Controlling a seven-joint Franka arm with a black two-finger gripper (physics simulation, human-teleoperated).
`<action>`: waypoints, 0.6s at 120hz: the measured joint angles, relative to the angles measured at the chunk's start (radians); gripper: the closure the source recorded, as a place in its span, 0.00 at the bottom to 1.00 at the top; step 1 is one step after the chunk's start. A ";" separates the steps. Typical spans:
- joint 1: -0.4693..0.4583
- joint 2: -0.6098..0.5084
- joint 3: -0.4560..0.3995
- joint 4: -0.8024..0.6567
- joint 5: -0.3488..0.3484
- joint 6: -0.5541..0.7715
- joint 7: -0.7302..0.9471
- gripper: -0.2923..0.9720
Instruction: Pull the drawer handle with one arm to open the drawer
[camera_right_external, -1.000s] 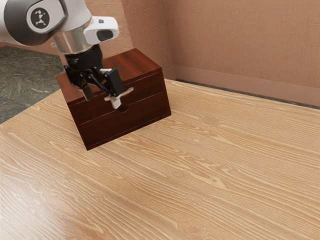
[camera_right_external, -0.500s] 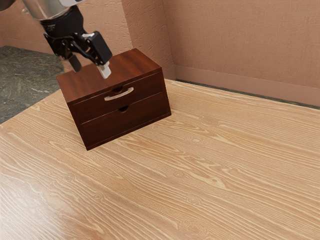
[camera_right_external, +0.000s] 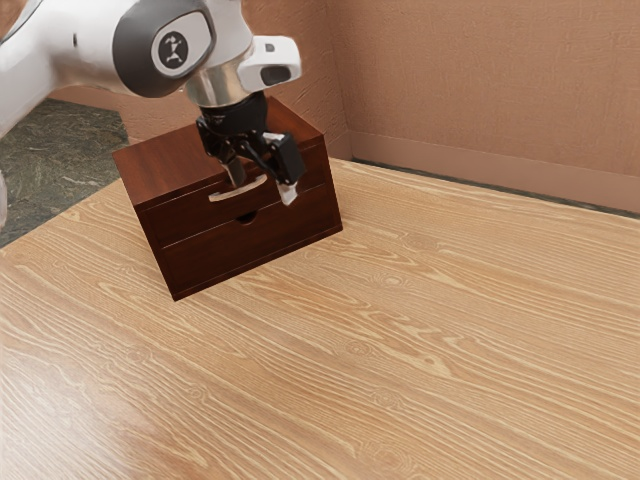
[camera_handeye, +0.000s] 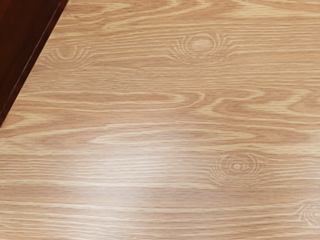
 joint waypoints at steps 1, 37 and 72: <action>0.001 0.002 0.000 0.000 0.003 0.005 0.005 0.23; 0.048 0.057 0.000 -0.003 0.050 0.125 0.145 0.23; 0.073 0.099 -0.003 -0.037 0.134 0.221 0.239 0.23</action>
